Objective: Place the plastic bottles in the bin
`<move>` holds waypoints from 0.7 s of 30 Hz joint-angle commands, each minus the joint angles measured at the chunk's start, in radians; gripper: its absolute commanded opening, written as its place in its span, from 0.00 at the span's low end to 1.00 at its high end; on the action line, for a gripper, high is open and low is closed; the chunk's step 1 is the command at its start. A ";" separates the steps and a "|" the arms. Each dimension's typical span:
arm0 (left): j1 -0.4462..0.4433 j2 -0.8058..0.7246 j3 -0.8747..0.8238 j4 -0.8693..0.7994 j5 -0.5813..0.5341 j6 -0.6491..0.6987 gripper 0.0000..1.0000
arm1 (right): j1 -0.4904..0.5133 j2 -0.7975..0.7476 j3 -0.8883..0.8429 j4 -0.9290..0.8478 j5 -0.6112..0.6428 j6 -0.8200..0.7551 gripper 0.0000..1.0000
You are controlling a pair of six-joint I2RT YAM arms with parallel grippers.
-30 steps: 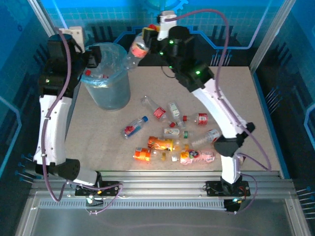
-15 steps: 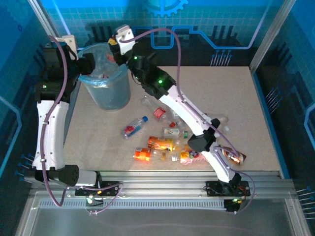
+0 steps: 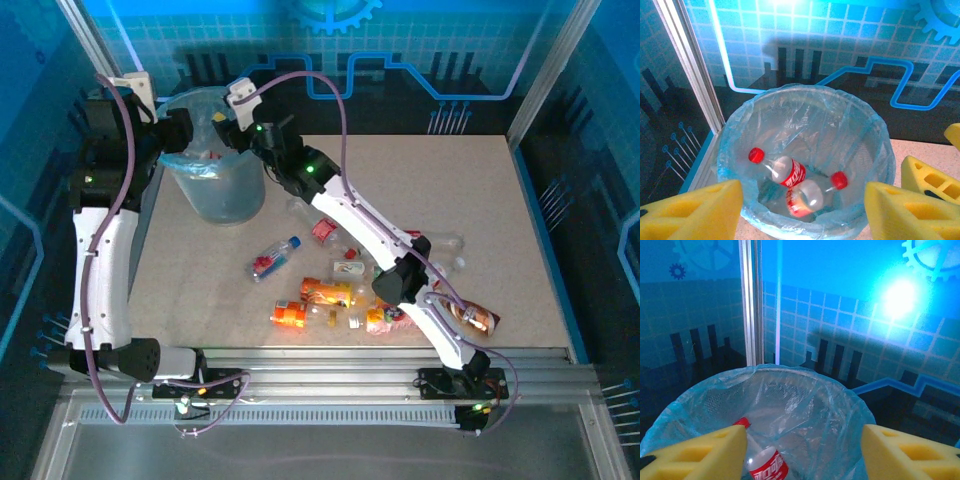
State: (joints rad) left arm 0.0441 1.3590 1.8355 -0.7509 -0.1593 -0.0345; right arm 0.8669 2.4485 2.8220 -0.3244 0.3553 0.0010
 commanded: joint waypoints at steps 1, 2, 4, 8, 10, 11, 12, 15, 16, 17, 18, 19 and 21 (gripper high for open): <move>0.011 -0.033 -0.014 0.029 0.050 -0.034 0.67 | -0.004 -0.064 0.020 0.007 -0.026 0.035 0.62; 0.010 -0.035 -0.015 0.027 0.059 -0.038 0.67 | -0.002 -0.073 0.020 0.002 -0.026 0.040 0.62; 0.010 -0.043 -0.016 0.027 0.071 -0.046 0.67 | 0.003 -0.094 0.019 -0.011 -0.030 0.037 0.62; 0.010 -0.061 -0.029 0.023 0.102 -0.063 0.67 | 0.021 -0.138 0.019 -0.057 -0.026 0.015 0.62; 0.008 -0.063 -0.036 0.012 0.128 -0.080 0.66 | 0.036 -0.169 0.019 -0.097 -0.006 -0.001 0.62; 0.009 -0.064 -0.035 0.007 0.141 -0.088 0.66 | 0.043 -0.181 0.019 -0.116 0.004 -0.004 0.62; 0.004 -0.063 -0.035 0.000 0.153 -0.098 0.65 | 0.049 -0.196 0.019 -0.140 0.012 -0.005 0.62; -0.053 -0.061 -0.027 -0.013 0.142 -0.097 0.65 | 0.057 -0.253 0.015 -0.238 0.028 0.017 0.64; -0.089 -0.055 -0.018 -0.020 0.123 -0.084 0.65 | 0.056 -0.279 0.007 -0.278 0.037 0.037 0.64; -0.124 -0.047 -0.006 -0.027 0.107 -0.074 0.65 | 0.055 -0.302 -0.005 -0.308 0.047 0.051 0.64; -0.164 -0.036 0.010 -0.036 0.091 -0.062 0.65 | 0.054 -0.335 -0.028 -0.343 0.056 0.066 0.65; -0.202 -0.022 0.028 -0.045 0.080 -0.055 0.65 | 0.052 -0.369 -0.062 -0.375 0.065 0.078 0.66; -0.265 0.004 0.053 -0.059 0.062 -0.047 0.65 | 0.046 -0.441 -0.144 -0.422 0.082 0.105 0.66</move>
State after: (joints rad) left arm -0.1551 1.3323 1.8397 -0.7795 -0.0692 -0.1024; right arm 0.9169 2.0987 2.7411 -0.6243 0.3866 0.0551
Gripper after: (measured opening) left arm 0.649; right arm 0.662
